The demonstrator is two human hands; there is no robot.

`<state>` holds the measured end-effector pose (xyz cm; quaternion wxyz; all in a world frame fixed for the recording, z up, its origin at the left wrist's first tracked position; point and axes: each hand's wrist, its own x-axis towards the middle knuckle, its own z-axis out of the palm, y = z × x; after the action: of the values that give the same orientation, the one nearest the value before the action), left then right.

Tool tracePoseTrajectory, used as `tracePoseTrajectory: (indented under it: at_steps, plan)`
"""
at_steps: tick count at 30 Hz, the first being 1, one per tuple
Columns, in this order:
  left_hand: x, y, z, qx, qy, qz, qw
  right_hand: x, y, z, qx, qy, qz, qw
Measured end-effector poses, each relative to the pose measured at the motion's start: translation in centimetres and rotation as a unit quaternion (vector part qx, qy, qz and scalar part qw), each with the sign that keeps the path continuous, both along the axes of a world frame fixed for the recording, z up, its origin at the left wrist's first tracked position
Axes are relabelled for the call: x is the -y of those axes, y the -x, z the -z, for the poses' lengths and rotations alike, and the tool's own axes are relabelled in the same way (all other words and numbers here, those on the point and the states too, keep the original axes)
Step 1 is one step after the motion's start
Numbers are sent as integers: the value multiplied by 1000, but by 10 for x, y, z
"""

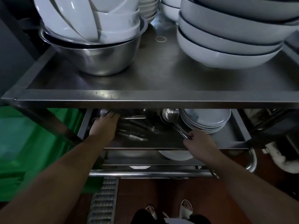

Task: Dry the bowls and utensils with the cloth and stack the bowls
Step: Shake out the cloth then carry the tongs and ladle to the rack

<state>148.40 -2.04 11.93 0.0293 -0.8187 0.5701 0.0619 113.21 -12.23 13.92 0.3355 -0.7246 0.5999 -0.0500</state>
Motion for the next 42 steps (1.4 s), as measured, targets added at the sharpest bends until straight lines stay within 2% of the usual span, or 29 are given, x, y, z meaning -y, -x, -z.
tracePoseTrajectory:
  at_steps: [8,14,23,29,42]
  plan:
    - [-7,1,-3,-24,-5,-9,1000,1,-1,0,7,-2,-22,1000]
    - [-21,2,-9,-56,-7,-57,997,-1,-16,-6,12,-1,-72,997]
    - [-60,9,-26,-109,65,-133,983,7,-80,-20,-16,38,-246,968]
    - [-89,28,-25,-84,37,-154,984,13,-117,-15,-43,51,-331,941]
    - [-106,49,-20,-81,71,-182,977,32,-128,12,-34,49,-378,924]
